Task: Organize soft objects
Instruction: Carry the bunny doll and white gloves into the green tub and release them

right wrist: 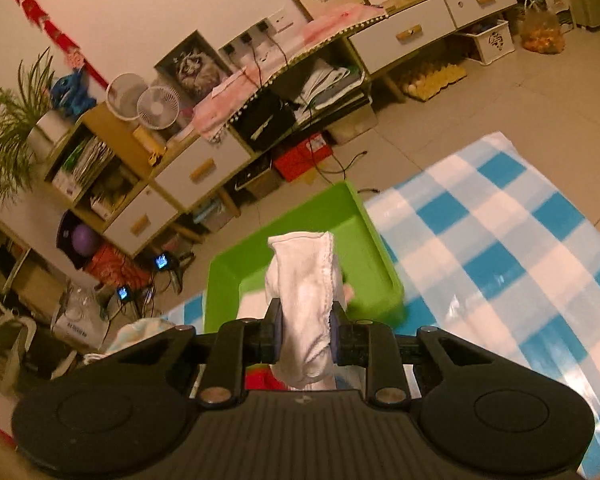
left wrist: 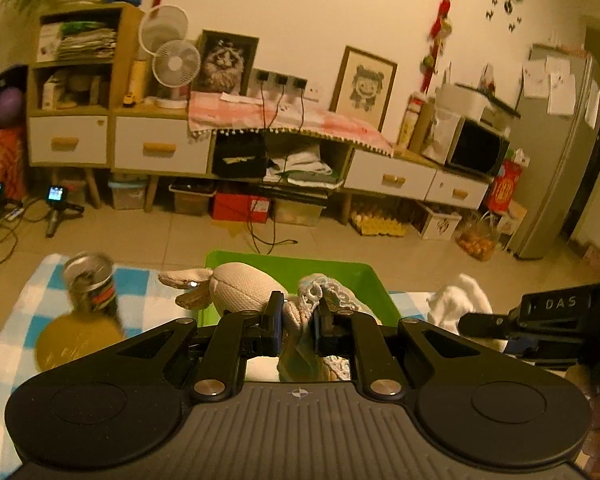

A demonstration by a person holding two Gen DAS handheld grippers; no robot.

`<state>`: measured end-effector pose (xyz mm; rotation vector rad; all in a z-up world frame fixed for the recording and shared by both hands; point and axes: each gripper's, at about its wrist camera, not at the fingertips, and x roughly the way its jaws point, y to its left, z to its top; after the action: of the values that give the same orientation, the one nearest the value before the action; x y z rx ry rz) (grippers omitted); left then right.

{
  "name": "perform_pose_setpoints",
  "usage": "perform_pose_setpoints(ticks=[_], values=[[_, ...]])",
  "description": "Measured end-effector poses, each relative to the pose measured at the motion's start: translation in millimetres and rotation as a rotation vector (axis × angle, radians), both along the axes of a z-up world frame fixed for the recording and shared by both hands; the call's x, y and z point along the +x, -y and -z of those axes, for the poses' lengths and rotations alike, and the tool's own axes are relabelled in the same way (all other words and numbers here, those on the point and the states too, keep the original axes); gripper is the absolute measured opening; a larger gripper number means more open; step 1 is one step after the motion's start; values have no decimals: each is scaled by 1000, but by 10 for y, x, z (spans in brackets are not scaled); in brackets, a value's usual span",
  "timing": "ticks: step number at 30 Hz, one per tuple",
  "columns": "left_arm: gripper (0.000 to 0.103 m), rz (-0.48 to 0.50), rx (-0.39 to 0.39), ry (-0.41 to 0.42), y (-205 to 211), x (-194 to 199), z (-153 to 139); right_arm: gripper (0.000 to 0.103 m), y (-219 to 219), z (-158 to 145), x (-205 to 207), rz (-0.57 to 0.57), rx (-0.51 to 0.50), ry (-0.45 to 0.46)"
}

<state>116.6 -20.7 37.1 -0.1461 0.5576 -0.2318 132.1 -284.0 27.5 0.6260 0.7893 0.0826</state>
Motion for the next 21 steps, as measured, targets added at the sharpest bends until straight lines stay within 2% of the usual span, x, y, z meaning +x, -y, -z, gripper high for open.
perform_pose_setpoints(ticks=[8,12,19,21], values=[[12,-9,171,-53,267,844,295,21,-78,341,687,-32,-68,-28],[12,-8,237,-63,362,1090,474,21,-137,532,896,-46,-139,-51],[13,-3,264,-111,412,1324,695,22,-165,700,1075,-60,-196,-57],[20,8,278,-110,430,1343,701,25,-164,716,1099,-53,-198,-57]])
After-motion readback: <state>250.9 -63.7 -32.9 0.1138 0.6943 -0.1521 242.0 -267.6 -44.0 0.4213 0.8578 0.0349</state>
